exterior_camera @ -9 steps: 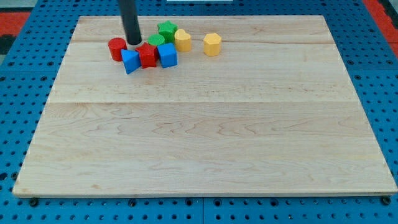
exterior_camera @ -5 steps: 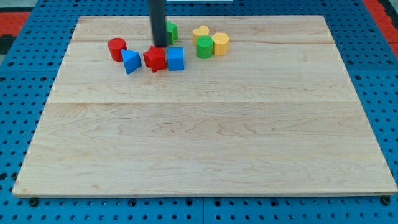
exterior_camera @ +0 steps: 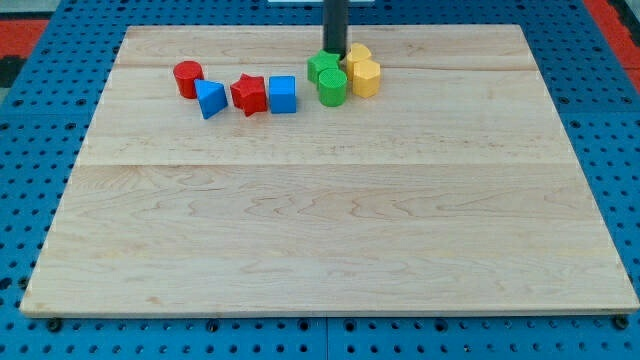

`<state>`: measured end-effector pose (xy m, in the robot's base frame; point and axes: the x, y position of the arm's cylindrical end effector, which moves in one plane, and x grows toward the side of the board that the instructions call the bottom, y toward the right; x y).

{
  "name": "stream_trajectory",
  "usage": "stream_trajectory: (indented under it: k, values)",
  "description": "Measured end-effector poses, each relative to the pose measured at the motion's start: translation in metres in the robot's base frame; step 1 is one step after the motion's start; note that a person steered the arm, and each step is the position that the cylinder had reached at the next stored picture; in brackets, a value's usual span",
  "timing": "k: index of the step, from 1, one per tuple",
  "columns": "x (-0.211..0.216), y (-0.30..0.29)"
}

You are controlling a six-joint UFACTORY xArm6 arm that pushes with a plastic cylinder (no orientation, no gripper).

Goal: Push the green star and the green circle closer to yellow heart and the yellow hexagon

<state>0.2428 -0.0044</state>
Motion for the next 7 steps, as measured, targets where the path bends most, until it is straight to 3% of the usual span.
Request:
stream_trajectory:
  k: [1,2,4,5,6,7]
  values:
    - [-0.015,-0.070]
    - [0.031,-0.054]
    - [0.053,0.038]
    - [0.067,-0.016]
    - [0.113,0.005]
    - [0.134,0.046]
